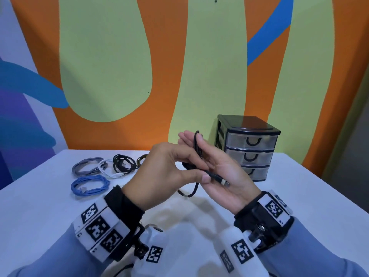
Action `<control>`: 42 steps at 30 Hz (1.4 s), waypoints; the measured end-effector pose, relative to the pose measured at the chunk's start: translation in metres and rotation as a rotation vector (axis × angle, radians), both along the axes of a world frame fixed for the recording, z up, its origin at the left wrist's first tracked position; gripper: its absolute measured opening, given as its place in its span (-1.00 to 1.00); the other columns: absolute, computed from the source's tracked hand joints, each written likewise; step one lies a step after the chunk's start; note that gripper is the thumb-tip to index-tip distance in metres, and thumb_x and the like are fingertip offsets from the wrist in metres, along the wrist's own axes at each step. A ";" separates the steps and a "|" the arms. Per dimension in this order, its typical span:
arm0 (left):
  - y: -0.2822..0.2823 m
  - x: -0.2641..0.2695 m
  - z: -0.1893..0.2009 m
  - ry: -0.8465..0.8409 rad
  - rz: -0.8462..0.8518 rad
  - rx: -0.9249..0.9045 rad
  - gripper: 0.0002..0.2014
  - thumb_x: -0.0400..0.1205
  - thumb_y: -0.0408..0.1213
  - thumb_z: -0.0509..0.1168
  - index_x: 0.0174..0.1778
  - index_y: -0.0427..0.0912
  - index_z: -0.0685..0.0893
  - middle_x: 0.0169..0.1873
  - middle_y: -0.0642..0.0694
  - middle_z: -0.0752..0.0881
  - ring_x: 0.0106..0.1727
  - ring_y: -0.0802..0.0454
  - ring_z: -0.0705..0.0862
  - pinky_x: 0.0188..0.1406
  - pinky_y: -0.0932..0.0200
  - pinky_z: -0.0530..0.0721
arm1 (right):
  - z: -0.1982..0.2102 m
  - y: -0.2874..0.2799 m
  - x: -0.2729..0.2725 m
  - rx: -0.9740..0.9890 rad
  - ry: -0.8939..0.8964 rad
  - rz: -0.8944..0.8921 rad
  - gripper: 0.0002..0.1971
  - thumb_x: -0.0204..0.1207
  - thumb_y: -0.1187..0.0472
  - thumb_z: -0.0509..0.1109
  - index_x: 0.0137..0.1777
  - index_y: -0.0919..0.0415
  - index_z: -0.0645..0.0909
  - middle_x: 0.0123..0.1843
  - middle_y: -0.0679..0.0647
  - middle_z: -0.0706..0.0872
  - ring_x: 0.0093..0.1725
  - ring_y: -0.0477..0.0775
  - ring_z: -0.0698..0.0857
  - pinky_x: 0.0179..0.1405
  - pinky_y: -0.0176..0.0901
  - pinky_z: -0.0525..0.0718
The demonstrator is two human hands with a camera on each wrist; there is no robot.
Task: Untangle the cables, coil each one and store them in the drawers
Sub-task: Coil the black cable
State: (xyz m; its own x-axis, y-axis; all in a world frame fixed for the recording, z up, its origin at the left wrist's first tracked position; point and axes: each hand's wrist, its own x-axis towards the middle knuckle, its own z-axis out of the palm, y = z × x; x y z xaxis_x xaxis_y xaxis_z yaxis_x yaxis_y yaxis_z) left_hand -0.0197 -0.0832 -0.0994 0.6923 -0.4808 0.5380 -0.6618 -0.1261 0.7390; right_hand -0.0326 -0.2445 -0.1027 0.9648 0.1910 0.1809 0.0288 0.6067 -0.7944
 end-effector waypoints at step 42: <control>0.015 0.009 0.018 0.059 0.240 -0.451 -0.86 0.68 -0.41 0.51 0.10 -0.29 0.70 -0.17 -0.28 0.88 -0.27 -0.13 0.82 -0.13 -0.09 0.82 | 0.005 -0.003 0.003 -0.109 -0.082 -0.032 -0.65 0.84 0.26 0.21 0.56 0.32 0.53 -0.25 0.26 0.63 -0.20 0.26 0.76 0.14 0.18 0.81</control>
State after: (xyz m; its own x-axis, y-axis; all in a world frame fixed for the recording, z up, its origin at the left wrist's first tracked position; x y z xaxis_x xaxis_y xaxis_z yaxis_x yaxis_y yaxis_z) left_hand -0.0111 -0.0681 -0.0817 0.7903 -0.0341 0.6118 -0.6087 0.0710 0.7902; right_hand -0.0300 -0.2479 -0.0973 0.9535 0.1828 0.2394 0.1147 0.5147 -0.8497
